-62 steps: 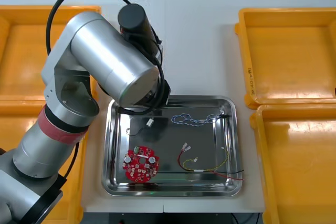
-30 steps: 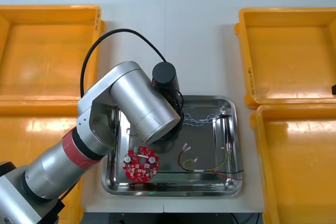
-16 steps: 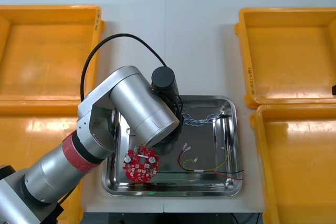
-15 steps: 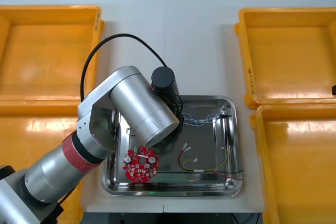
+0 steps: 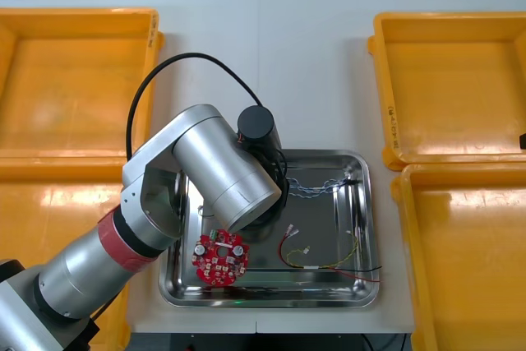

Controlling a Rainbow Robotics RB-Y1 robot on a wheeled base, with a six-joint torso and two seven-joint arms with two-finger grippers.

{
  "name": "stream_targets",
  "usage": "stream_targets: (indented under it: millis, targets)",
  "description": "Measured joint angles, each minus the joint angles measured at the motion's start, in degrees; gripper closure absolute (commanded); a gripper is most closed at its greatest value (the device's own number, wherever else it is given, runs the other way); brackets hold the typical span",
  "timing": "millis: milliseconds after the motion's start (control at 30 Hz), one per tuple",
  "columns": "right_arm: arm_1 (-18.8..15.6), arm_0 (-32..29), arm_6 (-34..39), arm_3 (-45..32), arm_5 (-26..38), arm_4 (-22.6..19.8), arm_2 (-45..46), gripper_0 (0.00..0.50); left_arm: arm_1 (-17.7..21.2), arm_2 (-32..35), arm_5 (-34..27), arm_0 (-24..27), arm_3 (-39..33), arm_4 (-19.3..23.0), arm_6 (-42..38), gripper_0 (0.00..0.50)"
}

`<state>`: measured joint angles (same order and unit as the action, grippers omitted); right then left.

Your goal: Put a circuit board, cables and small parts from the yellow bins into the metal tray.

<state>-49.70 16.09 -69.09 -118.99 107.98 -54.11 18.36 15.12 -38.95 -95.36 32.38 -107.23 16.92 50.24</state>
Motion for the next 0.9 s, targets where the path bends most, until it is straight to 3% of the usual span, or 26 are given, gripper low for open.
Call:
stream_targets:
  millis: [400, 900]
  targets:
    - [0.00, 0.00, 0.00, 0.05, 0.00, 0.00, 0.00, 0.000, 0.86, 0.07, -2.10, 0.00, -2.63, 0.17, 0.00, 0.000]
    - [0.00, 0.00, 0.00, 0.11, 0.00, 0.00, 0.00, 0.000, 4.12, 5.45, -6.90, 0.16, -11.46, 5.08, 0.01, 0.000]
